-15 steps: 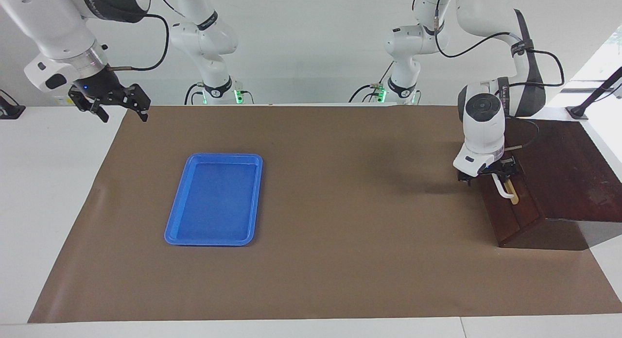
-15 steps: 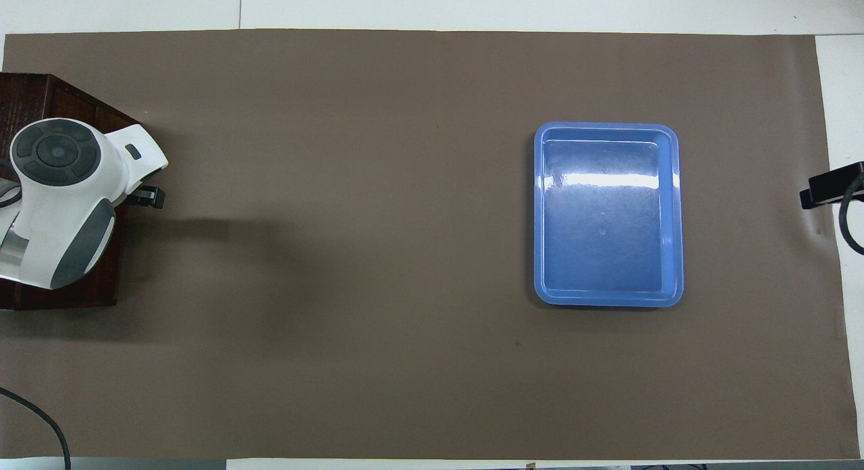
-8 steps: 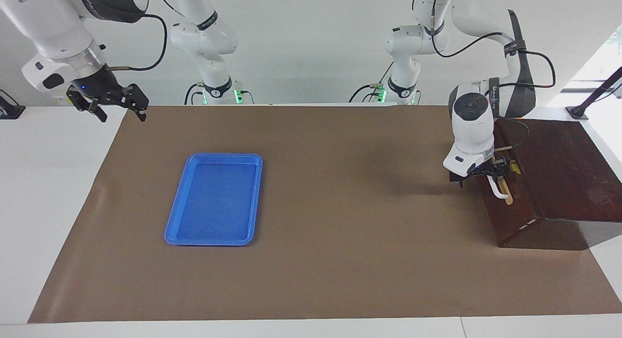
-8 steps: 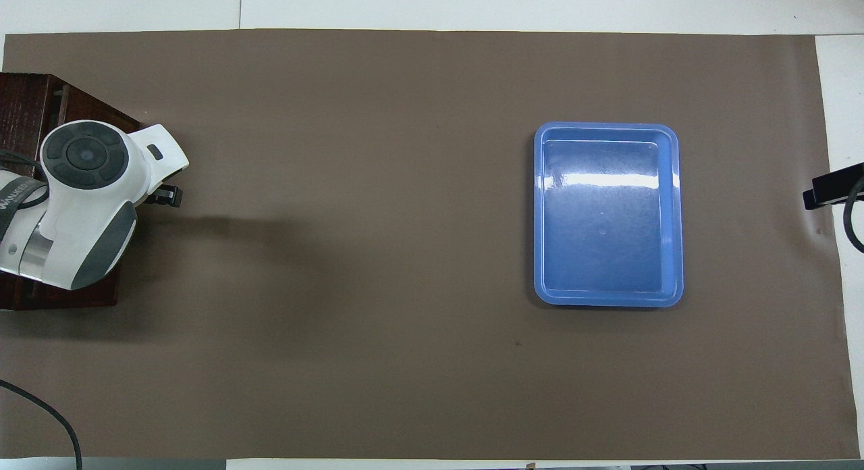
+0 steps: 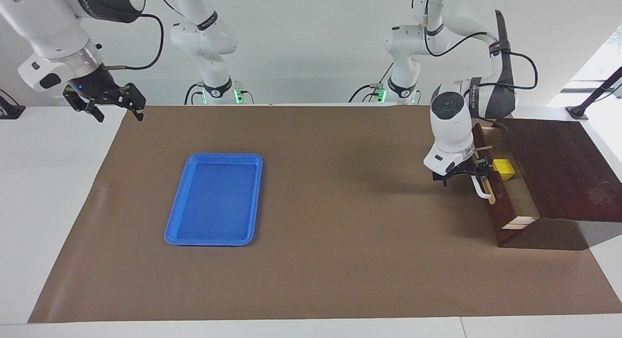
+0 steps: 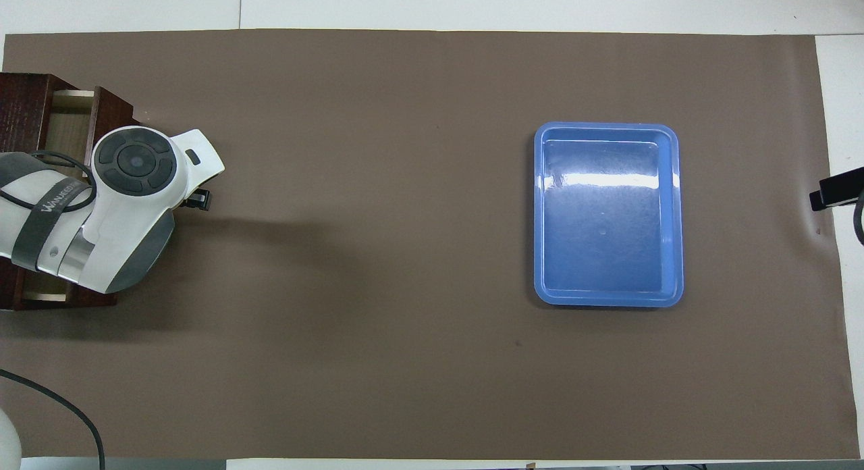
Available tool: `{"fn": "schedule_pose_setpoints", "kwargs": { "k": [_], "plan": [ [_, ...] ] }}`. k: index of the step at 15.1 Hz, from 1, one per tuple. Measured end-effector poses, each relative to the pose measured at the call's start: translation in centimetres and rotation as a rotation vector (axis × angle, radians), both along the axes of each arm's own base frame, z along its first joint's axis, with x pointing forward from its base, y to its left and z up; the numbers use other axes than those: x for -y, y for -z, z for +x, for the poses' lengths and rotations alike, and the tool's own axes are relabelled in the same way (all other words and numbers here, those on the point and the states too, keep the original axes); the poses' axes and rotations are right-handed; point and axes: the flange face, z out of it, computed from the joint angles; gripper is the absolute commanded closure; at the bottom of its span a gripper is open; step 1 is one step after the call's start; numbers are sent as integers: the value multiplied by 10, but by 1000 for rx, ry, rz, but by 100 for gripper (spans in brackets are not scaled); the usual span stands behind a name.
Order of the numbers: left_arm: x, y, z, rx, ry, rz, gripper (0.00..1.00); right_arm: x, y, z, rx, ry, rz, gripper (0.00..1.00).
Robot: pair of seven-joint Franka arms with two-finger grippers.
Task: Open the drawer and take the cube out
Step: 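Pull the white drawer handle outward with the left gripper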
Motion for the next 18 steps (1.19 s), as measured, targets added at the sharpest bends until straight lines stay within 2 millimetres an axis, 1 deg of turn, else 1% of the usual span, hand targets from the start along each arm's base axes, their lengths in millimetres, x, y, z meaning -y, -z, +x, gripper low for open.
{"fn": "schedule_pose_setpoints", "kwargs": {
  "k": [6, 12, 18],
  "plan": [
    [5, 0, -1, 1, 2, -6, 0, 0, 0, 0, 0, -1, 0, 0],
    [23, -2, -5, -10, 7, -29, 0, 0, 0, 0, 0, -1, 0, 0],
    [45, -4, -11, -24, 27, -34, 0, 0, 0, 0, 1, -1, 0, 0]
  ]
}}
